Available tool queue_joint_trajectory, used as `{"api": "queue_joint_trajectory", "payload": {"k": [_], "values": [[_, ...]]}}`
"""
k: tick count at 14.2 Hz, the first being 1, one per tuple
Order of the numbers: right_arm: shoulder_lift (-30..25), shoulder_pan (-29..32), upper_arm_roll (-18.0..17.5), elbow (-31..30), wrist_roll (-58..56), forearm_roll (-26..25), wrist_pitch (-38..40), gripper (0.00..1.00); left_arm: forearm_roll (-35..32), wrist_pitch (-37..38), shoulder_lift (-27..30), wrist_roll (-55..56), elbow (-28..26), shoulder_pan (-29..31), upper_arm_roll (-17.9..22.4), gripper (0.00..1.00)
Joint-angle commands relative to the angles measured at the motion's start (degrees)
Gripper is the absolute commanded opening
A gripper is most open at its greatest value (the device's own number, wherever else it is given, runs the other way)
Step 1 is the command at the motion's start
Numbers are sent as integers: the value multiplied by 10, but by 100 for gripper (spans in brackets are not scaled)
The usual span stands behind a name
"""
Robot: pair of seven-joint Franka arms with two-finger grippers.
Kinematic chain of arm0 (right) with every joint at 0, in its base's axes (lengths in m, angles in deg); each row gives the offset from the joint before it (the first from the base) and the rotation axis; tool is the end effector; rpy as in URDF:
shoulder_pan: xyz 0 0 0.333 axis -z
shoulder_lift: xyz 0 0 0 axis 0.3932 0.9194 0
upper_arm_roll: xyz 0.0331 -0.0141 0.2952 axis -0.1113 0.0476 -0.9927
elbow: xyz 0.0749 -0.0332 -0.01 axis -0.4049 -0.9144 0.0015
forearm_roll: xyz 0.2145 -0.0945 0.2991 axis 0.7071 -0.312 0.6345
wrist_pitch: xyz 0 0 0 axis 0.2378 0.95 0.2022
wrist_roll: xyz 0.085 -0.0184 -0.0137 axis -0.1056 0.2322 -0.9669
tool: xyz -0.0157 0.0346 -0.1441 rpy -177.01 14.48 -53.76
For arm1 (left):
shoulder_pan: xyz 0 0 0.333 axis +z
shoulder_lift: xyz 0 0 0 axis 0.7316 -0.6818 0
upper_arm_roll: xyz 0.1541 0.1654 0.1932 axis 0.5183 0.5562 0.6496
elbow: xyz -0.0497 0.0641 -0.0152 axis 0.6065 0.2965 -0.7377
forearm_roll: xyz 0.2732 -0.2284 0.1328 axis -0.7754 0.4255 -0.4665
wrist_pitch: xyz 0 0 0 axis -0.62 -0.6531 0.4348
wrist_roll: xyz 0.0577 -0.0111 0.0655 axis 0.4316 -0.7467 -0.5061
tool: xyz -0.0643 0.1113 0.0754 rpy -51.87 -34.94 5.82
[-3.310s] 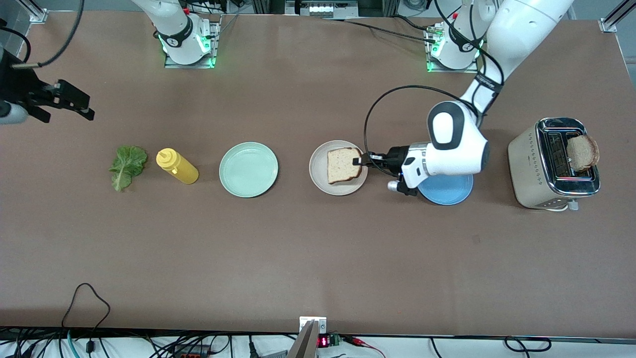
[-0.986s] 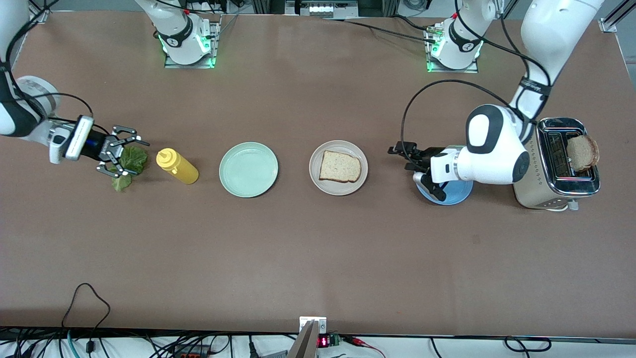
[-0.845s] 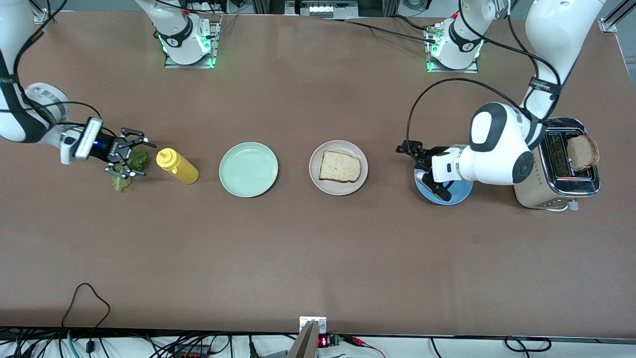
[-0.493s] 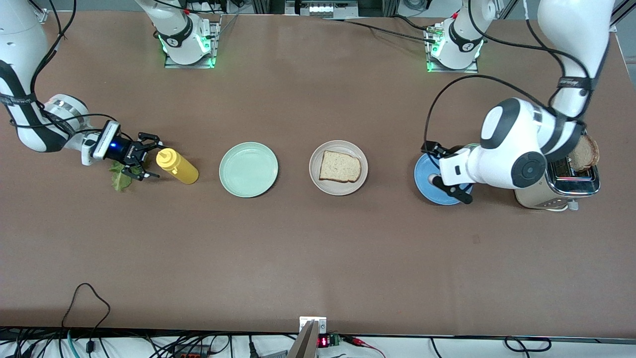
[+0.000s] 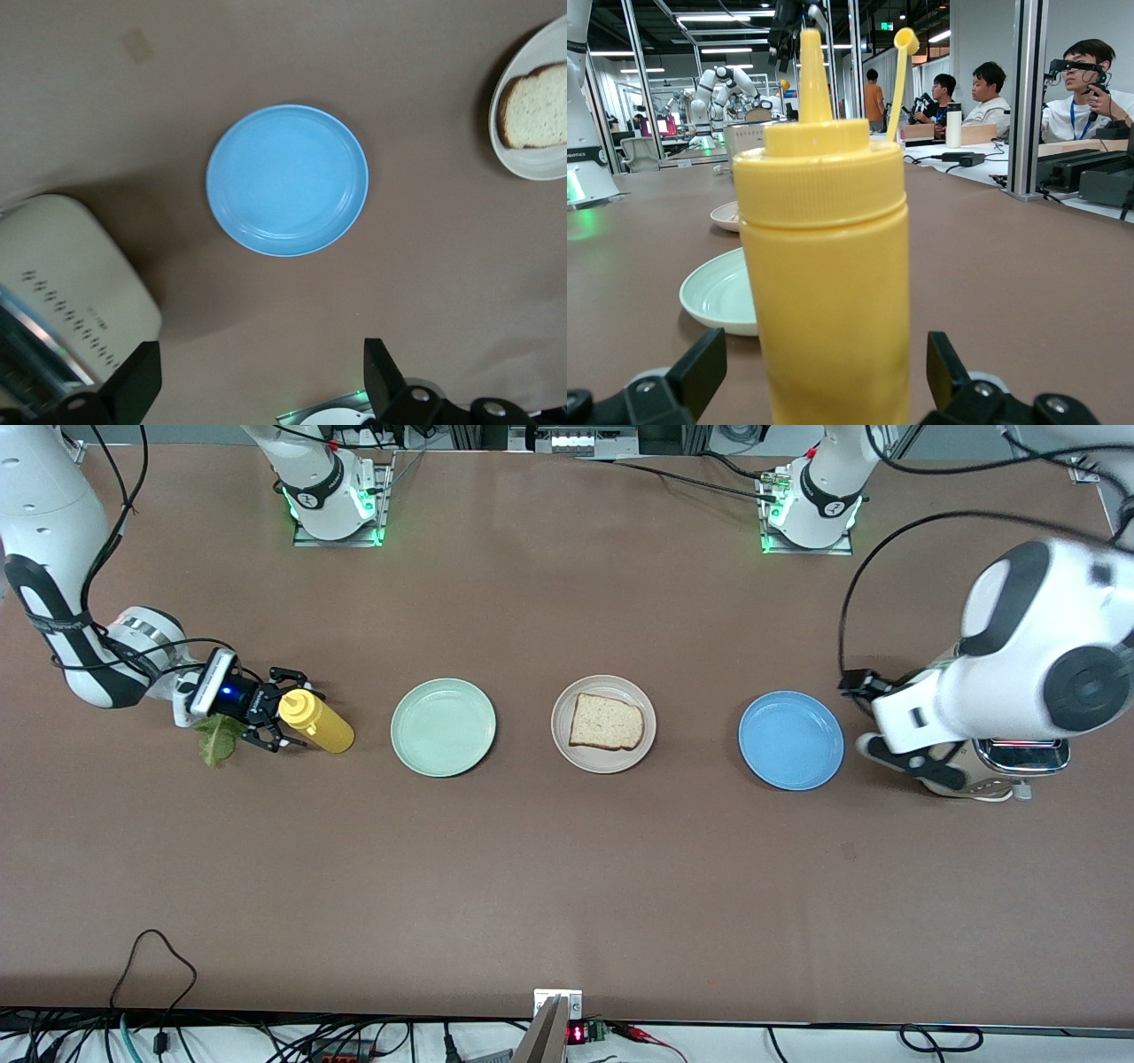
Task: Make sandwich in beige plate with both arms
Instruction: 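Grasp the yellow bottle with the right gripper while the left gripper withdraws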
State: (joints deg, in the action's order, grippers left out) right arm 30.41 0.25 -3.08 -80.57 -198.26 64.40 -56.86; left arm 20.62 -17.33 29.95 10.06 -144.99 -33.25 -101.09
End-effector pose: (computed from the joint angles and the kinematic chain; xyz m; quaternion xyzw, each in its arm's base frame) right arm 0.4718 -0.0352 0.0883 -0.6152 -0.4450 -0.4983 0.4186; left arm 0.5838 -0.0707 0.4314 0.9734 -0.1677 -0.1559 0.0113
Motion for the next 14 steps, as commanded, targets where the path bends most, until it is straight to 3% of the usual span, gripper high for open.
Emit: {"api": "queue_joint_trajectory", "payload": {"k": [1,3,4,5,8,10,14], "values": [[13,-18,1,4,-63,25,9,100,32,5,60,4,-3,-52,102,100],[12,-30,1,4,-62,33,9,100,70,-9,92,3,-8,-122,218,100],[12,-34,1,7,-62,34,8,100,88,-18,109,4,-22,-138,250,100],[13,-42,1,12,-62,35,9,100,92,-34,128,8,-38,-141,257,100],[13,-48,2,15,-62,34,8,40,53,-52,174,36,-79,-158,258,100],[12,-50,2,17,-62,35,7,29,22,-52,184,73,-87,-170,245,100],[6,-71,3,52,-29,33,-8,27,35,-81,195,54,-119,-167,247,100]]}}
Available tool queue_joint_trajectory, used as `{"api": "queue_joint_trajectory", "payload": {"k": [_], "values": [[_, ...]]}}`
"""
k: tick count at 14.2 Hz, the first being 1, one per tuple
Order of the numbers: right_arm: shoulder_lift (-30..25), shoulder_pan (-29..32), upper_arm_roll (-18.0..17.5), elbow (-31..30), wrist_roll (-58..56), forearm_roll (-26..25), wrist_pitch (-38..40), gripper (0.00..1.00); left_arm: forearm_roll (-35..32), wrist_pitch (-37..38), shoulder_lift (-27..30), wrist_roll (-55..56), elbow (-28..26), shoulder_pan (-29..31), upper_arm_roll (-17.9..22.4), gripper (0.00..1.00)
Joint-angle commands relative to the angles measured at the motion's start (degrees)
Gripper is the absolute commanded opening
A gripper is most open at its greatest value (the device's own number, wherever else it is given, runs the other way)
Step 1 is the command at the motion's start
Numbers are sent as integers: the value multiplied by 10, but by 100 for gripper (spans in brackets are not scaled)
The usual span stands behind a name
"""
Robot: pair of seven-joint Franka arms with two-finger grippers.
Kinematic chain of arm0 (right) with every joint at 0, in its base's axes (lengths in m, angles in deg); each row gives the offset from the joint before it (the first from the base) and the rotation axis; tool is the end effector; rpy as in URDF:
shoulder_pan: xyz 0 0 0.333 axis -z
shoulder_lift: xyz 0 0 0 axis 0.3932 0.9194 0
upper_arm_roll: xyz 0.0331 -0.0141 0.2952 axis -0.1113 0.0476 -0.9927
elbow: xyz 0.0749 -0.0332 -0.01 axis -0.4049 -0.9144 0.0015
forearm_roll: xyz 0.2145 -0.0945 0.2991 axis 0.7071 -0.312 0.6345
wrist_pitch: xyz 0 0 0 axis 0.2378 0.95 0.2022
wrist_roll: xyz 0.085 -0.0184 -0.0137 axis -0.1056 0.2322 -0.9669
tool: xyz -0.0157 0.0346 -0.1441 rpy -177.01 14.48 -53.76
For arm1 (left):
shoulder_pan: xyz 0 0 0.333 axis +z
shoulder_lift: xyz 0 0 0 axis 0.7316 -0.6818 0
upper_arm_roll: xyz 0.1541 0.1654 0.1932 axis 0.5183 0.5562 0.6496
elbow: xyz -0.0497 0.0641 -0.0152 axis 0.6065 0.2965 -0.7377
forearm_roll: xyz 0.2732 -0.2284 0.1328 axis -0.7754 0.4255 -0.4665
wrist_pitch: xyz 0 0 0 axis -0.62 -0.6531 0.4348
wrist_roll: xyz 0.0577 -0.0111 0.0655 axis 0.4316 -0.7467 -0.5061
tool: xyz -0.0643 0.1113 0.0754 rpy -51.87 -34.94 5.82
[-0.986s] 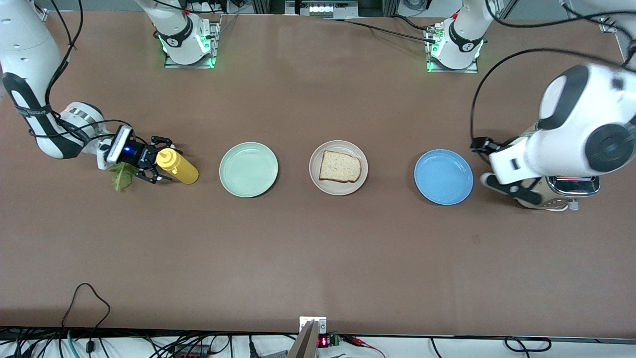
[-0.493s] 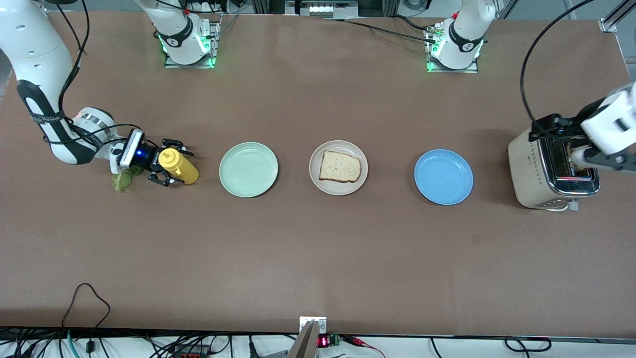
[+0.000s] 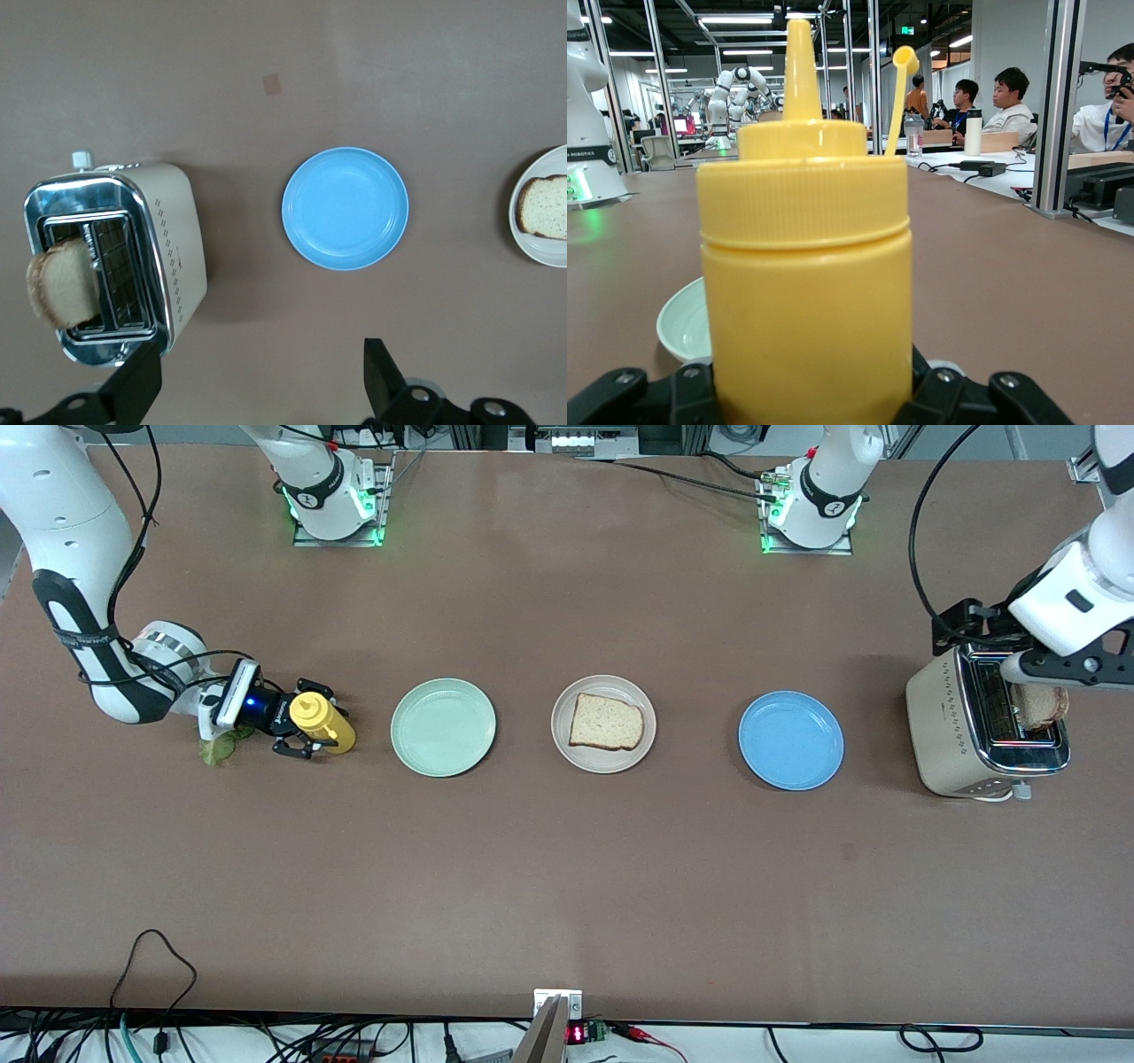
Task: Make sandwich in beige plate with both arms
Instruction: 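Grasp the yellow bottle with the right gripper while the left gripper withdraws, then lift the yellow bottle with the right gripper over the bread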
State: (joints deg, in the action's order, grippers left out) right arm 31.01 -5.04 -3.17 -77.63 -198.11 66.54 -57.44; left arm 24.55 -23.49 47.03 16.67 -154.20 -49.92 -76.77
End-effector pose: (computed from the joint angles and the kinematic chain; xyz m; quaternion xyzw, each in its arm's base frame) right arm 0.4969 0.0019 0.0952 -0.5953 -0.4713 -0.4966 0.4205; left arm 0.5437 -0.0281 0.5224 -0.9975 0.0450 0.0492 0.0226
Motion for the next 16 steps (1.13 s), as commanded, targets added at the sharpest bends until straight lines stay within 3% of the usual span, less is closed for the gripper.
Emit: {"api": "queue_joint_trajectory", "payload": {"k": [1,3,6,11,14,16], "values": [[-2,-25,4,32,-11,8,-16,27,-5,-22,28,-13,-27,0,0,100],[-16,-48,6,52,26,4,-49,27,4,-29,32,-9,-35,2,-1,100],[-50,-87,7,70,102,-26,-123,28,25,-72,100,-7,-115,8,-5,100],[-117,-179,8,101,302,-130,-277,28,20,-67,87,-11,-90,18,-15,100],[-124,-246,8,152,458,-253,-353,28,19,-61,76,-9,-76,23,-14,100],[-123,-279,8,185,567,-347,-366,28,19,-46,54,-10,-38,18,-12,100]]}}
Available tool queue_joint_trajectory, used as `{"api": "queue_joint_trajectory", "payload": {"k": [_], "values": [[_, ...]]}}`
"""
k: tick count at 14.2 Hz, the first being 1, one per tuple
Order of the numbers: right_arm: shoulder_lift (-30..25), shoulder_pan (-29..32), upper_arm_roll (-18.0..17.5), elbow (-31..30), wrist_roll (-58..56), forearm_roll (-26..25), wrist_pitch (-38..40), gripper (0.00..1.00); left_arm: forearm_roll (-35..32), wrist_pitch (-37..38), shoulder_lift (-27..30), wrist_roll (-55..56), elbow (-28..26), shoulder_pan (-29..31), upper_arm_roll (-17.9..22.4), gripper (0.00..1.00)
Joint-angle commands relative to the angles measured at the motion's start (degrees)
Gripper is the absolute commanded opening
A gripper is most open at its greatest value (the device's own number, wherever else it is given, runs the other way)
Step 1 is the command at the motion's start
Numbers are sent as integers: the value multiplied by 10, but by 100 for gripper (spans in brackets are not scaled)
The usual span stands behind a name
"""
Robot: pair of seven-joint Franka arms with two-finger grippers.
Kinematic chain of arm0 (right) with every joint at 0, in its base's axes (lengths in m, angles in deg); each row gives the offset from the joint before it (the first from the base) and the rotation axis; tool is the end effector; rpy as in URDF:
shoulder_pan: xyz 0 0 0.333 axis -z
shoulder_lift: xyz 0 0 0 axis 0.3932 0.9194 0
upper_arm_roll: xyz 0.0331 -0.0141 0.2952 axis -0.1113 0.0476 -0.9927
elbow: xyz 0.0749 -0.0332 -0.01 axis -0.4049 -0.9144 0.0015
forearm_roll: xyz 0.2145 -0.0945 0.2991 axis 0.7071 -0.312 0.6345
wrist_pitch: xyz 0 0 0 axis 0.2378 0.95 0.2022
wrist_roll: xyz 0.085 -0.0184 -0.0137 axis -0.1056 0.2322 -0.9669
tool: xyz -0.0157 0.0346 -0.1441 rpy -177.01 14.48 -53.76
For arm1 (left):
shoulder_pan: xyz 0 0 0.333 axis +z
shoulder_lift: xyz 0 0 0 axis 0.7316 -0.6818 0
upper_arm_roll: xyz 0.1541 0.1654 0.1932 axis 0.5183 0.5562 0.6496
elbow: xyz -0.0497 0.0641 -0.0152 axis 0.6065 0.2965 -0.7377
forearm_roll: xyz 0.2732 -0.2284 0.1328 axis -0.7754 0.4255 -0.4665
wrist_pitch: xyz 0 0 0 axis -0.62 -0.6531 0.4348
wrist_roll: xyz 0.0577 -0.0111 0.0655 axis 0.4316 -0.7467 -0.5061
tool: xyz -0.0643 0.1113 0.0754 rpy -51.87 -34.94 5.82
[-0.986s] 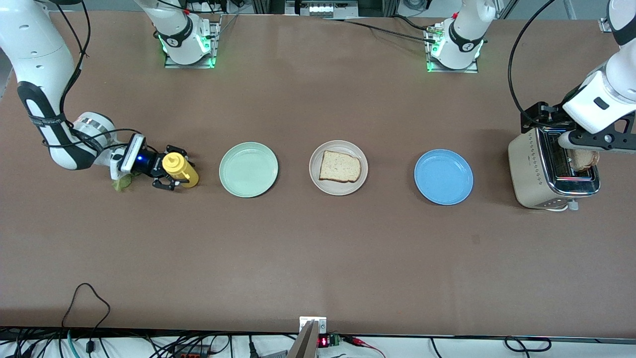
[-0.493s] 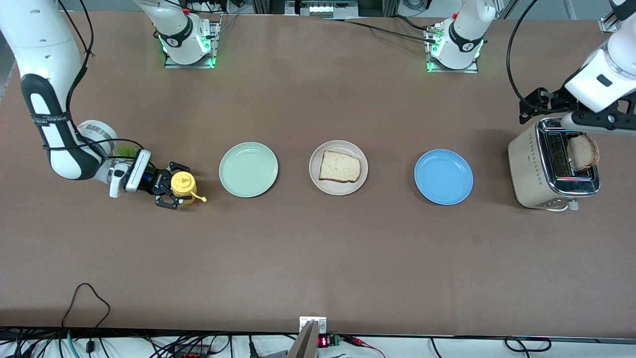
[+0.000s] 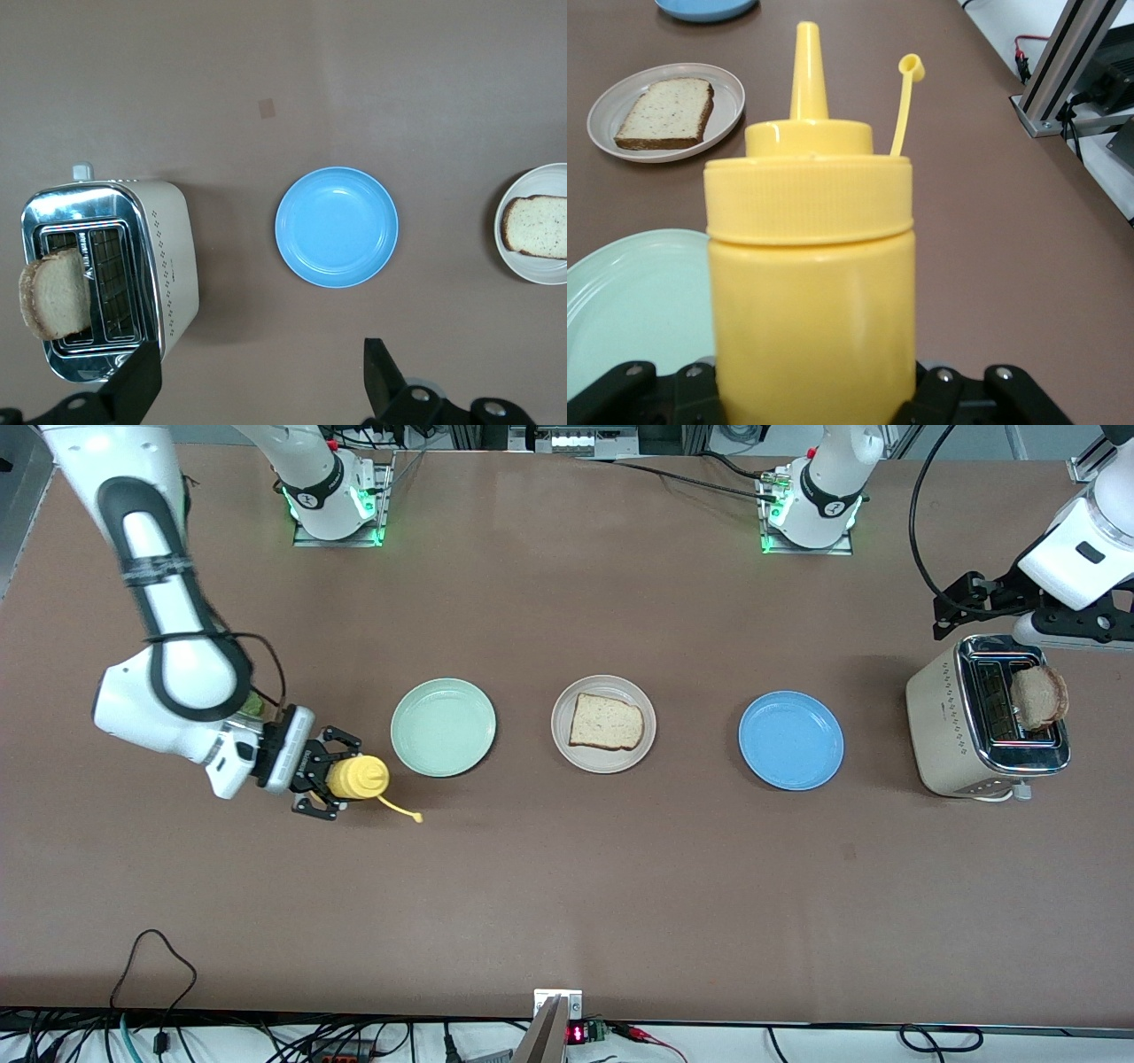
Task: Make sandwich in beige plate with both arms
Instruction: 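Lift the yellow bottle with the right gripper over the bread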
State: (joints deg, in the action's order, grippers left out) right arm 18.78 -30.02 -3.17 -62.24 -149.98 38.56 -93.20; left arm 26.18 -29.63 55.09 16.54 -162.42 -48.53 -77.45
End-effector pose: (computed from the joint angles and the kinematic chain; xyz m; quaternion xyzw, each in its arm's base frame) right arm 0.6273 0.1400 0.2498 -0.7205 -0.6036 -0.2697 0.2095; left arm 0.5178 -0.0250 0.5400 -0.9992 0.0400 -0.0026 0.0089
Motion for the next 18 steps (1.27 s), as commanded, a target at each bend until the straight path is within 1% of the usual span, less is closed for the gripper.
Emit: {"api": "queue_joint_trajectory", "payload": {"k": [1,3,5,8,12,14,17,18], "values": [[-1,-40,8,46,142,-117,-10,29,3,34,-45,-8,70,0,-3,100],[-1,-60,8,83,254,-228,-8,29,3,50,-62,-10,92,2,-5,100],[1,-84,7,100,350,-312,-7,29,3,49,-64,-9,92,4,-8,100],[5,-125,8,121,474,-409,-3,29,3,50,-63,-9,91,1,-9,100],[11,-177,8,127,616,-533,-2,29,3,62,-63,-8,91,1,-8,100],[16,-208,8,133,666,-595,12,29,3,64,-62,-7,91,2,-8,100],[24,-260,8,141,739,-703,31,29,4,65,-62,-7,91,2,-8,100],[31,-278,8,146,751,-722,41,30,4,65,-62,-8,91,4,-8,100]]}}
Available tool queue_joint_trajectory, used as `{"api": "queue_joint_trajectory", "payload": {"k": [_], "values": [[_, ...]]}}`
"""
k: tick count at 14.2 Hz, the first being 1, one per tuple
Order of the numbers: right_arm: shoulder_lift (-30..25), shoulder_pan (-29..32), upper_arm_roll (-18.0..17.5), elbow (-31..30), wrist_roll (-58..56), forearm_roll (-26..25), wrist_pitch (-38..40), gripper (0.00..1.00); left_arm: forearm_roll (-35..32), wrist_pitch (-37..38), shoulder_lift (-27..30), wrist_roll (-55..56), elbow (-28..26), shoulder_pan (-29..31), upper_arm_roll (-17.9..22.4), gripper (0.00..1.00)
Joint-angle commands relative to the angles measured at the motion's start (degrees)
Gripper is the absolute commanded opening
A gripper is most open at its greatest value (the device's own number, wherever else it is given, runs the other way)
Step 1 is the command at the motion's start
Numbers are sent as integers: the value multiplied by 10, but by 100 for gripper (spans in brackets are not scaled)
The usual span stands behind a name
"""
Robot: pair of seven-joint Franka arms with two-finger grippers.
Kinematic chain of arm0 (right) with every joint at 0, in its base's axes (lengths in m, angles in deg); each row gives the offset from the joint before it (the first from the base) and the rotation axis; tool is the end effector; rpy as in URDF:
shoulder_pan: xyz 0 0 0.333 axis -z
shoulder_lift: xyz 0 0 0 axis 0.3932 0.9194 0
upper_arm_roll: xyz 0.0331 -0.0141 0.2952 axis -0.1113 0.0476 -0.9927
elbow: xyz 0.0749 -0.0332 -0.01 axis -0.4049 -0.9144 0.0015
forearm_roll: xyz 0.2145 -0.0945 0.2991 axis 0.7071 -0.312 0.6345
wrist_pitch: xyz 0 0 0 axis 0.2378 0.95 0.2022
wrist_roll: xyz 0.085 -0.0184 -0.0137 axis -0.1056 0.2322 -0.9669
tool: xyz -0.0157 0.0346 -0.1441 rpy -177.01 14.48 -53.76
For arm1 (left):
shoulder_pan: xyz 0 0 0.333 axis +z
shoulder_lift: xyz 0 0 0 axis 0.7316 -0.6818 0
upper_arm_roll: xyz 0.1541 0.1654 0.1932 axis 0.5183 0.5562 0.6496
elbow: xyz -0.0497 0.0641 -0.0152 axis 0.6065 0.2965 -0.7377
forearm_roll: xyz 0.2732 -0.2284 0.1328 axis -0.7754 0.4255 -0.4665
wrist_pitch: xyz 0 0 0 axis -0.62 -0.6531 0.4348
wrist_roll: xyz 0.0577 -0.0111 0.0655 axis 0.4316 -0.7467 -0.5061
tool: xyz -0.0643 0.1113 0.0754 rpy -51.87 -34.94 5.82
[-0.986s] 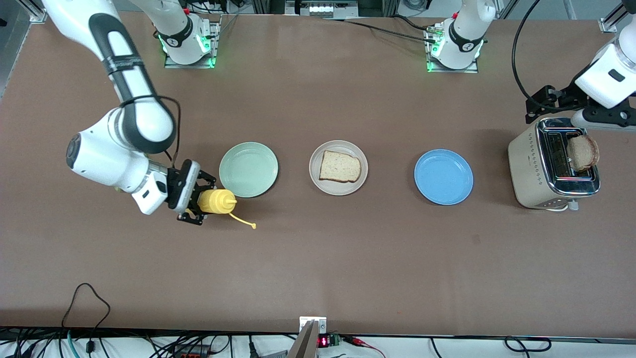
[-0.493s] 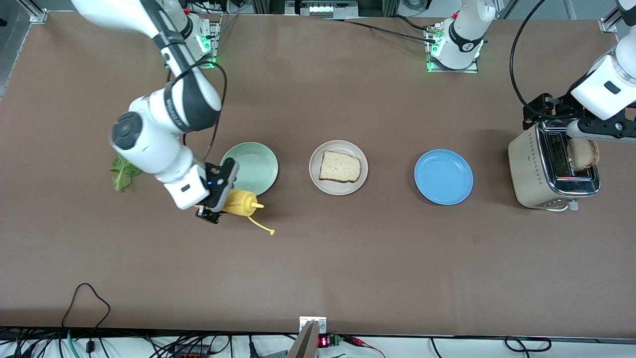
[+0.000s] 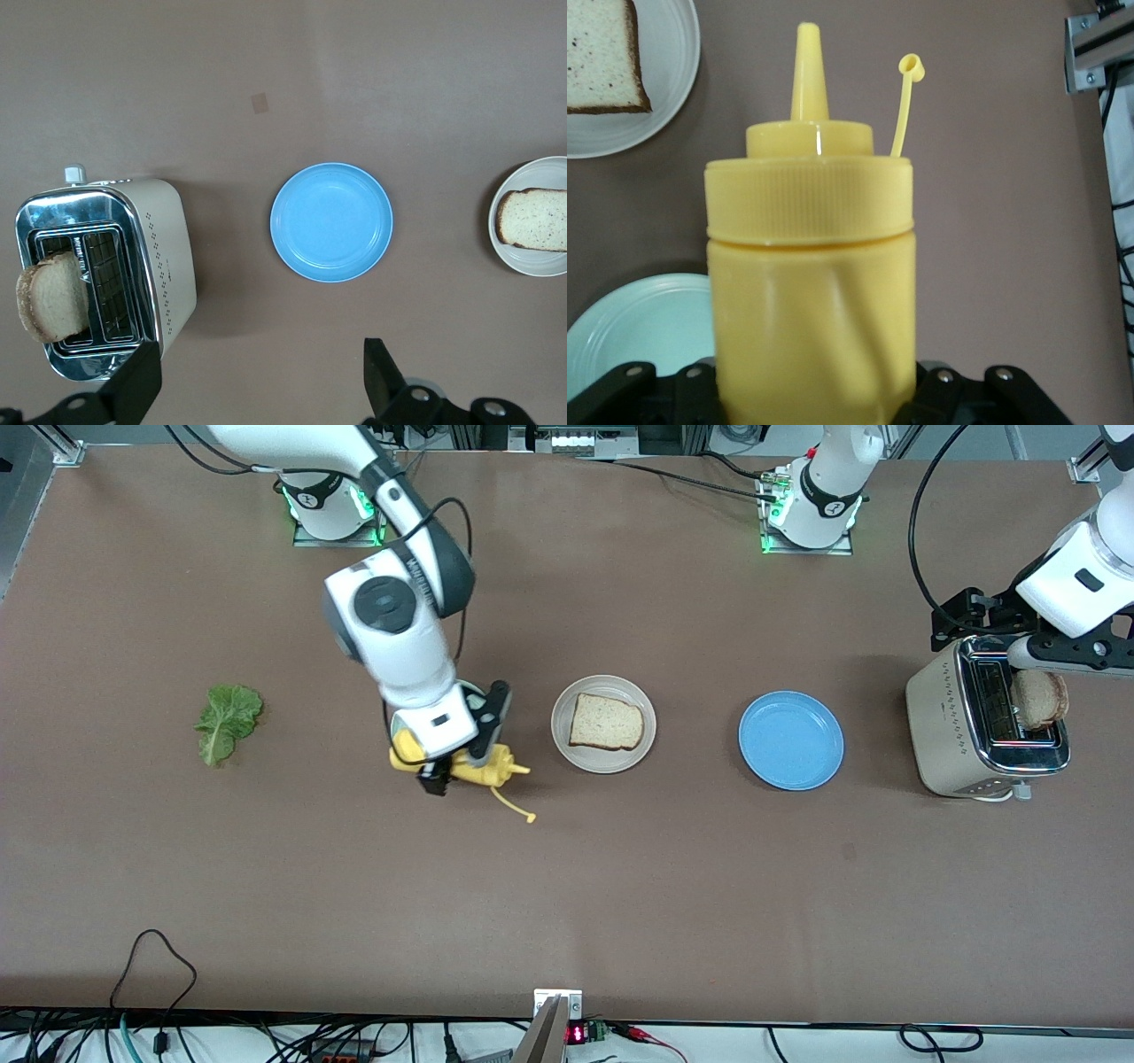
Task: Make sandwich in beige plate with both arms
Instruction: 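Lift the yellow bottle with the right gripper over the bread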
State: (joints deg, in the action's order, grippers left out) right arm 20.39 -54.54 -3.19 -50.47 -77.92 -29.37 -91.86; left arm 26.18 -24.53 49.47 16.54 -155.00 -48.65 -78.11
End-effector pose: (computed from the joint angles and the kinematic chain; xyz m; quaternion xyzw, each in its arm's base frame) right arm 0.5770 0.3687 0.3074 0.7658 0.6299 0.0922 0.0911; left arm 0.5364 -0.0327 0.5403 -0.9986 0.0463 0.0261 0.0082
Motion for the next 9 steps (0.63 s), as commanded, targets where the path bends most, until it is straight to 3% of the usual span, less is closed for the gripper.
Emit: {"api": "queue_joint_trajectory", "payload": {"k": [1,6,9], "values": [[24,-50,8,37,41,-62,38,31,4,14,-6,-8,17,7,-2,100],[75,-126,9,48,90,-173,46,31,4,14,-6,-7,17,8,-2,100],[119,-158,10,90,123,-214,92,31,4,14,-6,-7,17,8,-2,100]]}}
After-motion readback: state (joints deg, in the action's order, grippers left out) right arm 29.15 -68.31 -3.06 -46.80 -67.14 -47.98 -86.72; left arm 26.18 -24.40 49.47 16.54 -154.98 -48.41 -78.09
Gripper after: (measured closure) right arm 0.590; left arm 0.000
